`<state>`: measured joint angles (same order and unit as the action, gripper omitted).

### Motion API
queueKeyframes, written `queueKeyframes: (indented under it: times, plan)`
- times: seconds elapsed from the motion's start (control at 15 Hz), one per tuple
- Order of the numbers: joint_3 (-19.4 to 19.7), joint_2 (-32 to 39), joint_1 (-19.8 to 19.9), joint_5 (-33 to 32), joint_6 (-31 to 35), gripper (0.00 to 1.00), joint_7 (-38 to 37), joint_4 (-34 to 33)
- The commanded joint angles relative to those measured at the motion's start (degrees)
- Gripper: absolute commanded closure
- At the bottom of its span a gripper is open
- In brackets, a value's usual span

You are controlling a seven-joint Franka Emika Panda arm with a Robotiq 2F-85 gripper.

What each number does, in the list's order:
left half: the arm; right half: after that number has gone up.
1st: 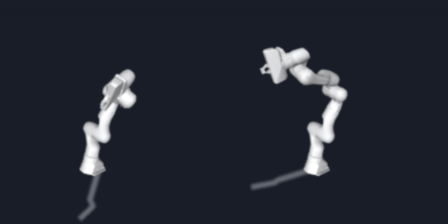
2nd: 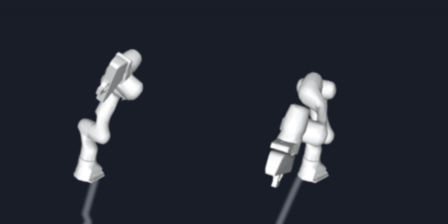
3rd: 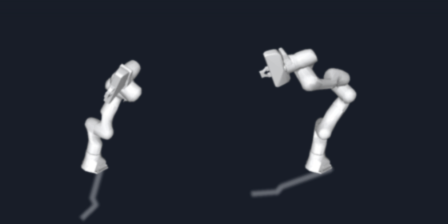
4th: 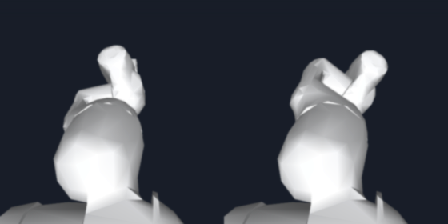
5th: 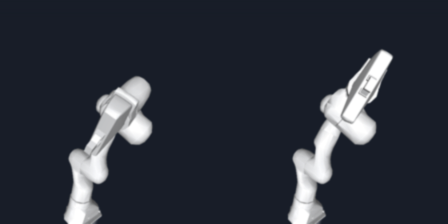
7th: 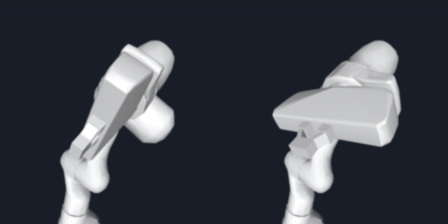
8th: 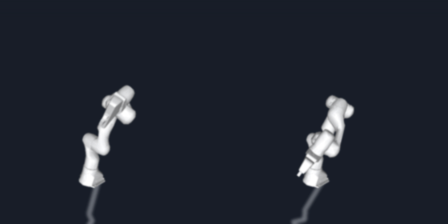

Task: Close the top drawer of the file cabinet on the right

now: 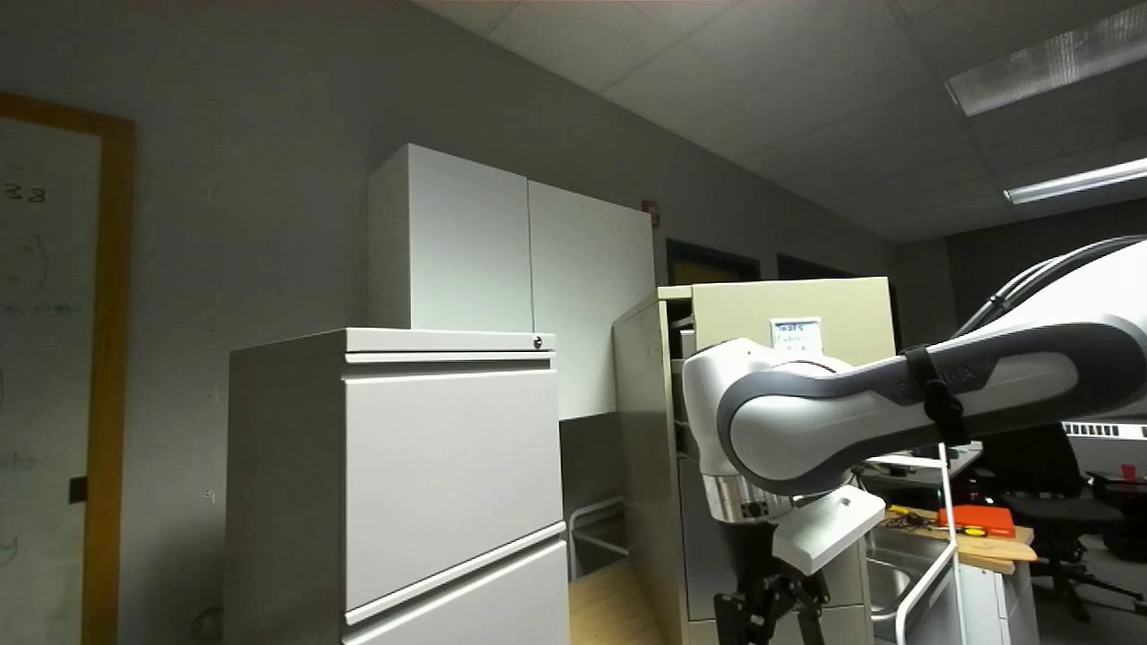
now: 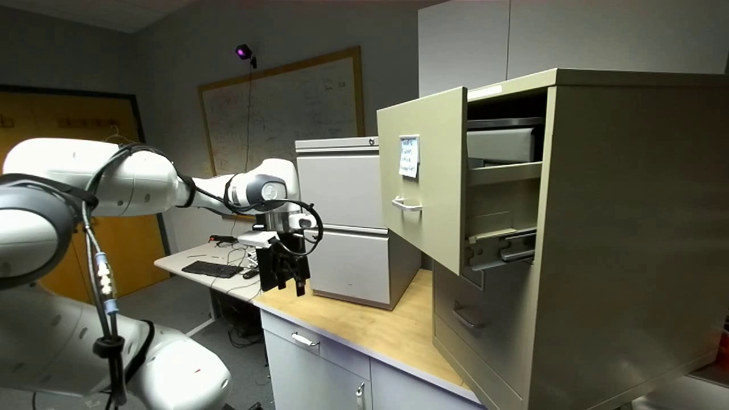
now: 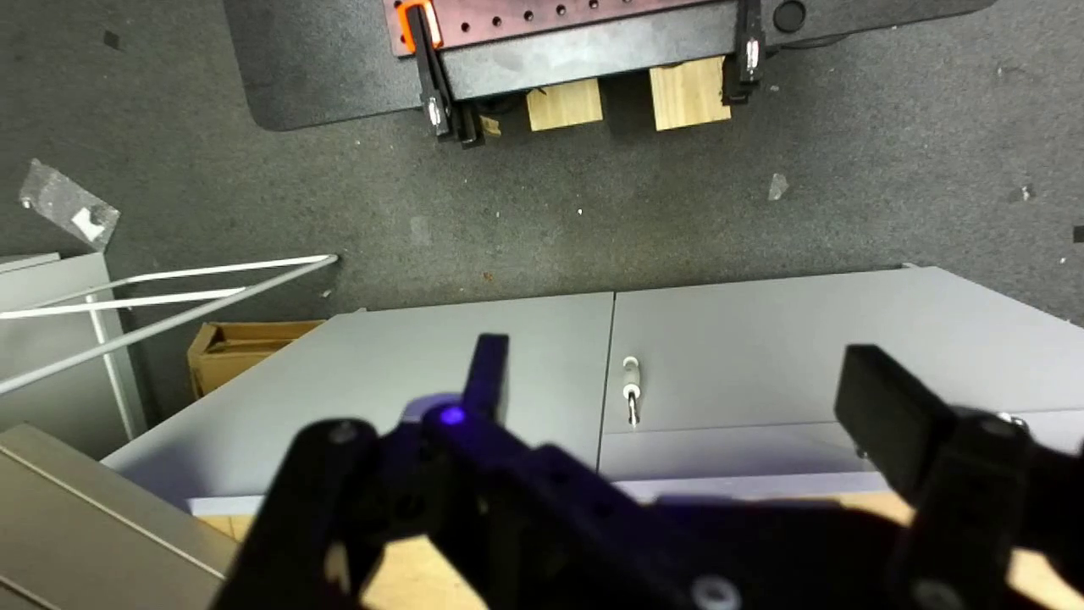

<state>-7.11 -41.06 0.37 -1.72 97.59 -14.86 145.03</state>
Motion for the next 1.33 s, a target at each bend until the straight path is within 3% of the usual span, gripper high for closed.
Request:
queueKeyframes:
  times: [0.0,0.07,0.67,0.93,1.27]
  plan:
    - [-1.99,0.15,0.4,-2.5,1.97,0.09,-2.16,-2.09]
    - [-2.99,0.05,0.45,-3.88,2.91,0.25,-2.9,-2.79]
    - [-12.91,-1.26,1.52,-23.61,6.11,0.95,-11.87,-9.74]
    - [-13.6,-1.79,3.43,-36.22,8.41,1.0,-14.47,-10.33]
    - [-10.58,-0.81,5.39,-52.7,9.18,1.0,-20.45,-9.98]
